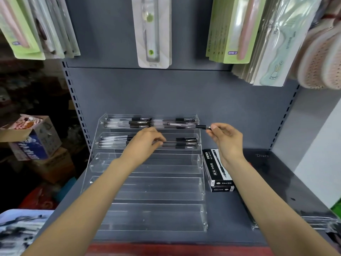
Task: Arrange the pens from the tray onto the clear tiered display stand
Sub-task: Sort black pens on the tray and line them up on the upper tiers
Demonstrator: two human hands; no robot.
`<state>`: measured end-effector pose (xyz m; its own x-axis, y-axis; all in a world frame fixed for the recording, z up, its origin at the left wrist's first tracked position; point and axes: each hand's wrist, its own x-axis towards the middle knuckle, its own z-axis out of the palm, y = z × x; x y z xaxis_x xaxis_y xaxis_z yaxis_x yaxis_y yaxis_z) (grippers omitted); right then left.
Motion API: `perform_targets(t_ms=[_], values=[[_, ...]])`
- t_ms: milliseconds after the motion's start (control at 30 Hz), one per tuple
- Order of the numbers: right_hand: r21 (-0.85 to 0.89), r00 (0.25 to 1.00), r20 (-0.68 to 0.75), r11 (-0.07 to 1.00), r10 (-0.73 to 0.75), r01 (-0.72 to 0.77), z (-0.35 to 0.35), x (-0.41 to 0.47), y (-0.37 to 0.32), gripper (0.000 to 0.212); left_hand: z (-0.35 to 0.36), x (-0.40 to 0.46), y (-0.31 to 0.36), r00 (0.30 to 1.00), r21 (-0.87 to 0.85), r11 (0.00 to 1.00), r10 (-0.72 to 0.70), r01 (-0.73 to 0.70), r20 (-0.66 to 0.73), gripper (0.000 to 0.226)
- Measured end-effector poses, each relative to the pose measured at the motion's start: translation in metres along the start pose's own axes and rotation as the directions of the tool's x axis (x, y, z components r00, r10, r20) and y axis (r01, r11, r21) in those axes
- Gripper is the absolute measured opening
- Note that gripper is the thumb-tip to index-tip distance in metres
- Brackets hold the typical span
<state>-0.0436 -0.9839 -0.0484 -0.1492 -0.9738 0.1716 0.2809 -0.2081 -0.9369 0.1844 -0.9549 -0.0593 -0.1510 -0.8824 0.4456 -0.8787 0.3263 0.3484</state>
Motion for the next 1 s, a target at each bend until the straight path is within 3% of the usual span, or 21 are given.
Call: perform_targets(t_ms=[267,500,733,833,1000], values=[[0.002,1.000,0.021,1.000,0.009,-0.009,0.011,-0.010,0.000,0.010,0.003,0.000,0.004,0.997,0.056,0.998,-0.019,0.015,0.072,0.017],[-0.018,0.999,0.043,0.999,0.029,-0.028,0.022,-0.017,0.004,0.007,-0.006,-0.010,-0.004,0.998,0.039,0.999,-0.025,0.027,-0.061,0.022],[-0.053,0.988,0.150,0.998,0.031,-0.024,0.072,-0.027,0.013,0.007,-0.045,-0.040,-0.054,0.910,-0.105,0.968,-0.249,0.227,-0.332,0.016],[-0.099,0.982,0.185,0.995,0.026,-0.008,0.100,-0.032,0.021,0.014,-0.063,-0.048,-0.073,0.933,-0.108,0.974,-0.222,0.200,-0.282,0.025],[-0.328,0.976,0.216,0.943,0.015,0.058,0.134,-0.036,0.038,0.024,-0.076,-0.058,-0.097,0.981,-0.008,0.990,-0.141,0.141,-0.131,0.032]])
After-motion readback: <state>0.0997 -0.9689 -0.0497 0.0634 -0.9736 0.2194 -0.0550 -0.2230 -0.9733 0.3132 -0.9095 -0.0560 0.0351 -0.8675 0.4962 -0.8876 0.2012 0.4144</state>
